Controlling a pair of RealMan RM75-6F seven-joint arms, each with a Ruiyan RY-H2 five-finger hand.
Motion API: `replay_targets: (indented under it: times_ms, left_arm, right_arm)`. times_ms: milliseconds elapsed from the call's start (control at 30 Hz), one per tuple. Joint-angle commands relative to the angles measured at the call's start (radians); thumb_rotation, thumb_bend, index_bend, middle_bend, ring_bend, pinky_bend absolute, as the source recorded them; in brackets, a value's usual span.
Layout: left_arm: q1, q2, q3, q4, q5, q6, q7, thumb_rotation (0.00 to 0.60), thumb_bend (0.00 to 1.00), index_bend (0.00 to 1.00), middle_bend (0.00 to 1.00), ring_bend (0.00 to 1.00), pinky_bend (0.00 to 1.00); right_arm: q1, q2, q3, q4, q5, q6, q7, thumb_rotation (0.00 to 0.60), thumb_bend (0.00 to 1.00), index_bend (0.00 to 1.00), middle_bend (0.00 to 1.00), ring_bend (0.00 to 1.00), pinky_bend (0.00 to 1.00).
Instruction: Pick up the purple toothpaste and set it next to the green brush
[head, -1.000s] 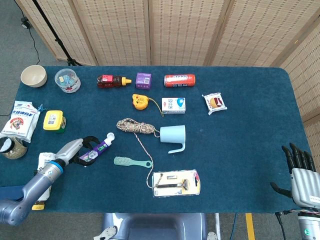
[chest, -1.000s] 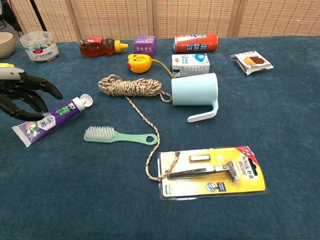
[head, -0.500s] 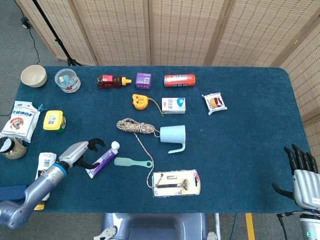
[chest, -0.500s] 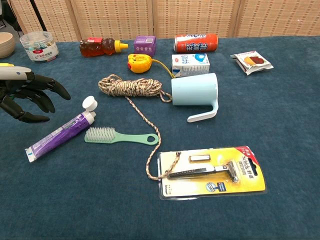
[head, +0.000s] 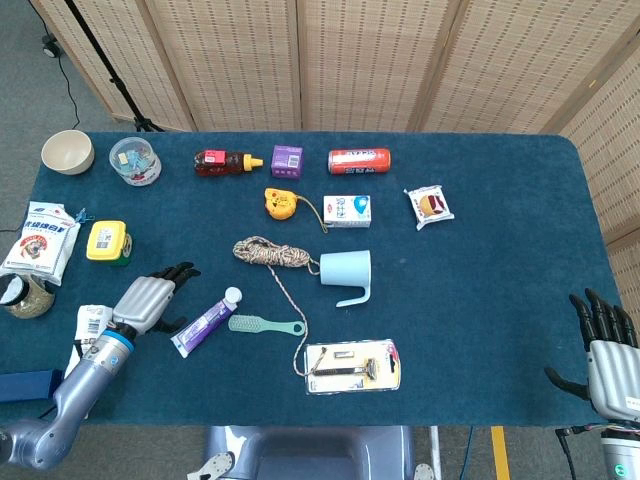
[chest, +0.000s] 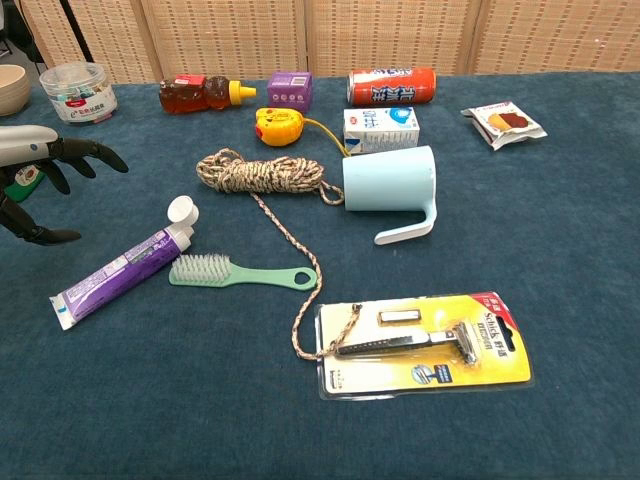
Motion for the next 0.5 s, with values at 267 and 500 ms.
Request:
replay_targets:
  times_ms: [267,500]
  left_arm:
    - [-0.039,-0.042,0.022,-0.064,-0.122,0.029,0.189,0.545,0.27,0.11,0.04,0.06,0.26]
    - [-0.079,-0.084,0.024,-0.074,-0.194,0.04,0.289,0.51,0.23,0.06,0.01,0.01,0.22]
  right_arm:
    - [-0.007,0.001,-0.002,0.001,-0.005,0.006,0.008,0.6,0.16,0.0,0.0,0.0,0.0]
    - [-0.015,0.004,-0.003,0.004,-0.005,0.013,0.016,0.6,0.16,0.0,0.0,0.0,0.0]
